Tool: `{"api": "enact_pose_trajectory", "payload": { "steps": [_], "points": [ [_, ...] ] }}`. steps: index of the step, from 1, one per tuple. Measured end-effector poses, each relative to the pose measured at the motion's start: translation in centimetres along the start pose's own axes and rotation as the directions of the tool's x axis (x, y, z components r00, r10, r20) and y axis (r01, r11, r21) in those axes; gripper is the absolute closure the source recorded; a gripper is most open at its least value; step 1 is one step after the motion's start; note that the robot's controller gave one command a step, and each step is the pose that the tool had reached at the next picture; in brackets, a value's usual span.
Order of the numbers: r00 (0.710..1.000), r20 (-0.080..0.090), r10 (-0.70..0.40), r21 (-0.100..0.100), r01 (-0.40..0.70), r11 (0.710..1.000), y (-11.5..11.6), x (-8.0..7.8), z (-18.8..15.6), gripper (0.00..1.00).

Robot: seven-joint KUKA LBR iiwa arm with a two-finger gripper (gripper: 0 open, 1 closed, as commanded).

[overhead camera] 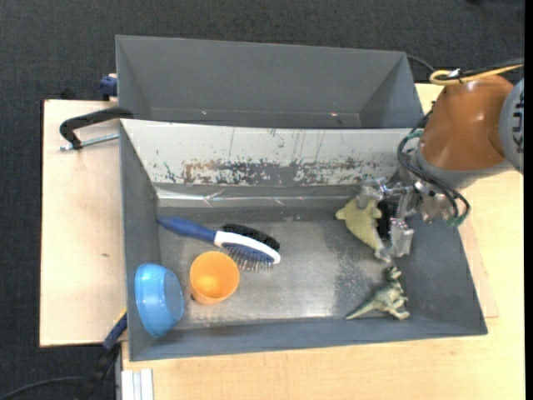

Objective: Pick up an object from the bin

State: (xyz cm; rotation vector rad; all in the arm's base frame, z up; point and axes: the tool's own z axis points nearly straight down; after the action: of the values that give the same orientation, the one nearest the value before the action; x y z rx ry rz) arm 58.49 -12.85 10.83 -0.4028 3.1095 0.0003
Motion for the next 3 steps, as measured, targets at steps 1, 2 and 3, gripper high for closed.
{"api": "enact_pose_trajectory", "payload": {
  "steps": [1,2,3],
  "points": [
    [1.0,0.0,0.0,0.0,0.0,1.0,0.01,-0.01,-0.01,1.0],
    [1.0,0.0,0.0,0.0,0.0,1.0,0.0,0.0,0.0,0.0],
    [1.0,0.0,0.0,0.0,0.0,1.0,0.01,-0.02,-0.01,1.0]
  ]
}}
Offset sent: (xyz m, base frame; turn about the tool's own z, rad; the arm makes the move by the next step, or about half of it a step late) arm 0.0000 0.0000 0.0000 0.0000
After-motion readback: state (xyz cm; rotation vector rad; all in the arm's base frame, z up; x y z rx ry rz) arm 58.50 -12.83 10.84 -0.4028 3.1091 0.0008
